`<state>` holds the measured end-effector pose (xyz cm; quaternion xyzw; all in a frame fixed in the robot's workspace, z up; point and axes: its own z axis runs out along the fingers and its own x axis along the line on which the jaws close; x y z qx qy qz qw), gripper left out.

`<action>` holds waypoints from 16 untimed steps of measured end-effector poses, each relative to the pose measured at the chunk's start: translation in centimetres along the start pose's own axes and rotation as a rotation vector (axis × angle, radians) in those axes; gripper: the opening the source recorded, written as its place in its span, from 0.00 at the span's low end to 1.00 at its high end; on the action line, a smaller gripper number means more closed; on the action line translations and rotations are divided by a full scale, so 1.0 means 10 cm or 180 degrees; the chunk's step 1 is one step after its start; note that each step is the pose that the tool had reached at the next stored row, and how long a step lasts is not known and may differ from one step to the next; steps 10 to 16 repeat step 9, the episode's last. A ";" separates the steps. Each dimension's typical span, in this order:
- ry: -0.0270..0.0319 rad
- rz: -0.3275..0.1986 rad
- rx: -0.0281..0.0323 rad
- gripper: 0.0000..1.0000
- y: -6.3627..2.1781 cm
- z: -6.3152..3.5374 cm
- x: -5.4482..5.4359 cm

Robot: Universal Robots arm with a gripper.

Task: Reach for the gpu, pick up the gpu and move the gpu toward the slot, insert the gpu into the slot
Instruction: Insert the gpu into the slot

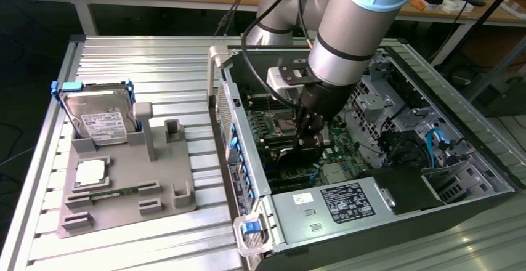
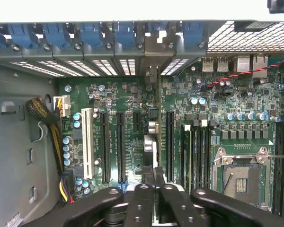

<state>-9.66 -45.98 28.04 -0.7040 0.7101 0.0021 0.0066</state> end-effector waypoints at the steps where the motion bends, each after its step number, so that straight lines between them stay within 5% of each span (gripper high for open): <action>1: 0.0000 0.0000 0.0000 0.11 0.000 0.000 0.00; 16: 0.0000 0.0000 0.0000 0.11 0.000 0.000 0.00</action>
